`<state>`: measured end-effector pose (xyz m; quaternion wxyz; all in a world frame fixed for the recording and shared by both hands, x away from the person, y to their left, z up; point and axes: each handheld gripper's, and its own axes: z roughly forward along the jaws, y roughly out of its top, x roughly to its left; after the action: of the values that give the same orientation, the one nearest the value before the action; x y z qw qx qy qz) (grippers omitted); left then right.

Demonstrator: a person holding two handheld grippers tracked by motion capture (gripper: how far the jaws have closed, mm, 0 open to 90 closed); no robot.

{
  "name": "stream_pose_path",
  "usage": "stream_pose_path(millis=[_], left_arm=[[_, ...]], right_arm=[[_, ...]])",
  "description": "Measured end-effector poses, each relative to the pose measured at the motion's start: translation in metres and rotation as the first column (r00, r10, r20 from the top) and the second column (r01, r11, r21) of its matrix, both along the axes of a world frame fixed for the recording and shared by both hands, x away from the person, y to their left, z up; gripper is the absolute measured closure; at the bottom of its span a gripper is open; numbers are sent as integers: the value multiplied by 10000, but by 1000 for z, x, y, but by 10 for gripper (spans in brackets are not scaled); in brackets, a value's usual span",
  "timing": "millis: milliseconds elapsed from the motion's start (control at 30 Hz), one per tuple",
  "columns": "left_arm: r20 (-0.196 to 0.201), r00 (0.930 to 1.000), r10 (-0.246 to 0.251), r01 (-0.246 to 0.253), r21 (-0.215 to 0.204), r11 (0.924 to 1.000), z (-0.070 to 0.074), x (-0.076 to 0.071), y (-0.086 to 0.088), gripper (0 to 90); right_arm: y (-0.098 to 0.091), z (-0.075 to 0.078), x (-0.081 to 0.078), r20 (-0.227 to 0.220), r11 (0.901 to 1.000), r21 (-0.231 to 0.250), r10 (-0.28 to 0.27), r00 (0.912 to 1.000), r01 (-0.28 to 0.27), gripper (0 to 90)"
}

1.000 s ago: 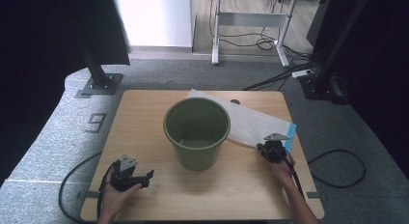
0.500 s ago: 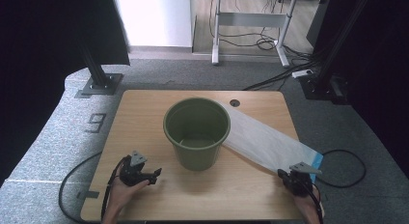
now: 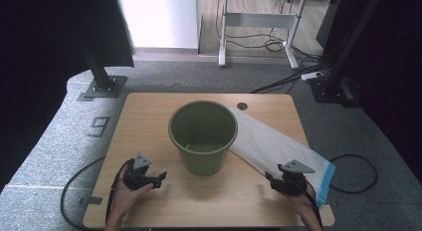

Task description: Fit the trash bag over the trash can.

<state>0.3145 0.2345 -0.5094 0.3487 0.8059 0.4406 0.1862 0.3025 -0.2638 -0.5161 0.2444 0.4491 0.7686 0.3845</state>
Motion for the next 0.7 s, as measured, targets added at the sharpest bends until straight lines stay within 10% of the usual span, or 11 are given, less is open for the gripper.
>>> stream_pose_path(millis=[300,700], left_arm=[[5,9999,-109,109,-45,9999,0,-2,-1,142],[10,9997,-260,260,-144,9996,0,-2,-1,142]], right_arm=[[57,-5,63,-502,9956,168,924,9945,-917,311],[99,-29,98,-224,9965,-321,768,9968,-775,367]])
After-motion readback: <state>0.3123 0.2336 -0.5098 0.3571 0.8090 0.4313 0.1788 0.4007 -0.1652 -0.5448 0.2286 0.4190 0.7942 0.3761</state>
